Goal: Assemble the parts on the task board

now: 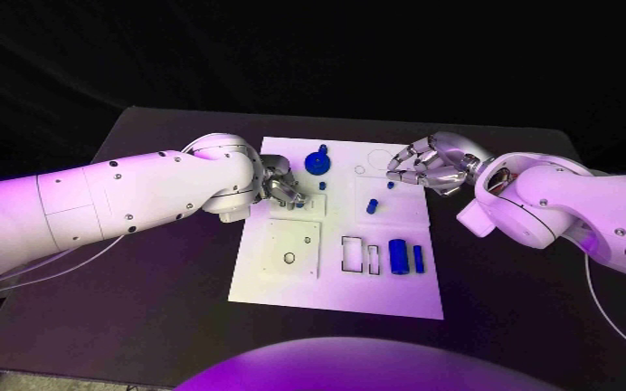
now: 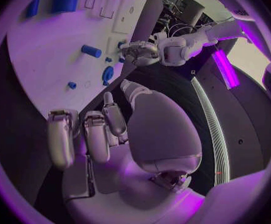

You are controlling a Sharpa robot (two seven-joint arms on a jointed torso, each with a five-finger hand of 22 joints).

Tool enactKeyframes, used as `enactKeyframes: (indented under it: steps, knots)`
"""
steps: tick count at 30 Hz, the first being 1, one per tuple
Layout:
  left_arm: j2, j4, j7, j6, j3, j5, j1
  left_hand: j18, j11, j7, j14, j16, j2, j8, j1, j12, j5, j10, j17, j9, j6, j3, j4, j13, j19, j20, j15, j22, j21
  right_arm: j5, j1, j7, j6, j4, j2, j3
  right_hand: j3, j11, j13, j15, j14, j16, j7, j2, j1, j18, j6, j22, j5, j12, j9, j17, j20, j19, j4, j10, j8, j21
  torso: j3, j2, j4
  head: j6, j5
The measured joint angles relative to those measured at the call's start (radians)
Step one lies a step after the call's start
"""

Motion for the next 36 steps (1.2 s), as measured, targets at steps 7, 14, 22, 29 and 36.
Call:
enactKeyframes:
  steps: [7,14,22,29,36]
  knots:
    - [-0.002,0.001,0.0,-0.002,0.001,0.001,0.0,0.0,0.0,0.0,0.0,0.0,0.0,0.0,-0.013,0.003,0.0,0.0,0.0,-0.006,0.0,-0.032,0.0,0.001,0.0,0.0,0.0,0.0,0.0,0.0,0.0,0.0,0.0,-0.001,0.0,0.0,0.0,0.0,0.0,0.0,0.0,0.0,0.0,0.0,0.0,0.0,0.0,0.0,0.0,0.0,0.0,0.0,0.0,0.0,0.0,0.0,0.0,0.0,0.0,0.0,-0.0001,-0.001,0.0]
    - [-0.022,0.023,-0.002,-0.011,0.022,0.009,0.001,0.0,0.0,0.004,0.0,0.0,0.0,0.0,-0.013,-0.025,0.0,-0.018,0.0,-0.01,-0.004,-0.053,0.001,-0.045,0.0,0.0,0.0,-0.006,-0.004,0.0,-0.001,0.0,0.0,-0.009,0.001,0.0,-0.003,0.0,0.0,0.0,0.0,0.0,0.0,0.0,0.0,0.0,0.0,0.0,0.0,0.0,0.0,0.0,0.0,0.0,0.003,0.0,0.0,-0.004,-0.0005,0.0,-0.0003,0.002,-0.001]
    - [-0.038,0.036,-0.003,-0.017,0.064,0.052,0.027,0.0,0.004,0.009,0.0,0.0,-0.009,-0.004,-0.022,-0.036,0.0,-0.033,0.0,-0.016,-0.017,-0.082,0.0,-0.063,0.0,0.0,0.0,-0.013,-0.008,0.0,-0.001,0.0,0.0,-0.022,0.003,0.0,-0.003,0.0,0.0,0.0,0.0,0.0,0.0,0.0,0.0,0.0,0.0,0.0,0.0,0.0,0.0,0.0,0.0,0.0,0.003,0.0,0.0,-0.004,-0.0007,-0.001,-0.0005,0.008,0.0]
    - [-0.053,-0.001,-0.004,-0.002,0.084,0.08,0.071,0.0,0.01,0.014,0.0,-0.005,-0.014,-0.009,-0.015,-0.052,0.0,-0.048,0.0,-0.023,-0.034,-0.105,-0.001,-0.085,-0.006,0.006,0.0,-0.03,-0.017,0.0,-0.002,0.0,0.0,-0.026,0.003,0.0,-0.003,0.0,0.0,0.0,0.0,0.0,0.0,0.0,0.0,0.0,0.0,0.0,0.0,0.0,0.0,0.0,0.0,0.0,0.003,0.0,0.0,-0.004,0.0004,-0.001,-0.0007,0.016,0.001]
    - [-0.04,-0.077,-0.006,0.062,0.086,0.072,0.088,0.0,0.018,0.023,0.0,-0.013,-0.008,-0.021,0.027,-0.069,0.0,-0.065,0.0,-0.036,-0.053,-0.12,0.0,-0.112,-0.018,0.011,0.0,-0.054,-0.031,0.0,-0.002,0.0,0.001,-0.027,0.003,0.0,-0.003,0.0,0.0,0.0,0.0,0.0,0.0,0.0,0.0,0.0,0.0,0.0,0.0,0.0,0.001,0.0,0.0,0.0,0.003,0.0,0.0,-0.004,-0.0001,0.0,0.0,0.025,0.0]
